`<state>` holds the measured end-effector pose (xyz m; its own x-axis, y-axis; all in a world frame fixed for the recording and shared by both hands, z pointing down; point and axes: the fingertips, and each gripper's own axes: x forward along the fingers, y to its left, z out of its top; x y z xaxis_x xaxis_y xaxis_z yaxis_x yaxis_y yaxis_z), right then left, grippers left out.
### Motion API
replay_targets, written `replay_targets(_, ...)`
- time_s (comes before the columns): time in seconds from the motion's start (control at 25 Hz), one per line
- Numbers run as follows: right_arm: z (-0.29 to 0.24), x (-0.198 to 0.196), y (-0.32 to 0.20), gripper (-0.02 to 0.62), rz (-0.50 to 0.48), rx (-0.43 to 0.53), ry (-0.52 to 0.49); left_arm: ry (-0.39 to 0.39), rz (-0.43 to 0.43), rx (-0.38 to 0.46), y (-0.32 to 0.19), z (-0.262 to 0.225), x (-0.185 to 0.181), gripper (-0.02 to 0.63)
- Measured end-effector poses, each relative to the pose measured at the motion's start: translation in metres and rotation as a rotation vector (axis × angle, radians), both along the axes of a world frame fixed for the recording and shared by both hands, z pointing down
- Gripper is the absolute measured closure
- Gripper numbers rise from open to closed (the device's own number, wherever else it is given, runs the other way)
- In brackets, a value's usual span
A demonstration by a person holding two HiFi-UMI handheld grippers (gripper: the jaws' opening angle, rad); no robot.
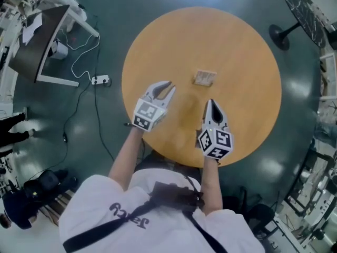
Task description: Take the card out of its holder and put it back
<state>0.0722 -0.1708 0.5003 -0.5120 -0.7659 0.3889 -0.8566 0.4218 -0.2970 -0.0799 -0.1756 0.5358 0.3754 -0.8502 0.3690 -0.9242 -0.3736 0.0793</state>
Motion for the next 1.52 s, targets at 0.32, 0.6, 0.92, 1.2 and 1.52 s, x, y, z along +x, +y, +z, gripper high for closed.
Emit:
replay_targets(0.32,0.016,0.012,-0.015,0.575,0.005,-0.047,0.005,-0.063,0.124,0.029,-0.027,0.000,-0.001,0.458)
replay_targets(0.6,0.024,0.012,-0.027,0.575,-0.005,-0.074,0.011,-0.100,0.306,0.013,-0.049,0.012,0.022,0.439)
replay_targets(0.92,0.036,0.018,-0.045,0.575,0.014,-0.117,0.023,-0.020,0.415,-0.018,-0.076,0.034,0.054,0.439)
replay_targets(1.2,0.037,0.013,-0.061,0.575,0.020,-0.134,-0.003,0.005,0.524,-0.038,-0.094,0.050,0.083,0.439)
replay_targets(1.52,0.040,0.020,-0.067,0.575,0.045,-0.150,-0.008,0.054,0.625,-0.022,-0.102,0.053,0.118,0.440)
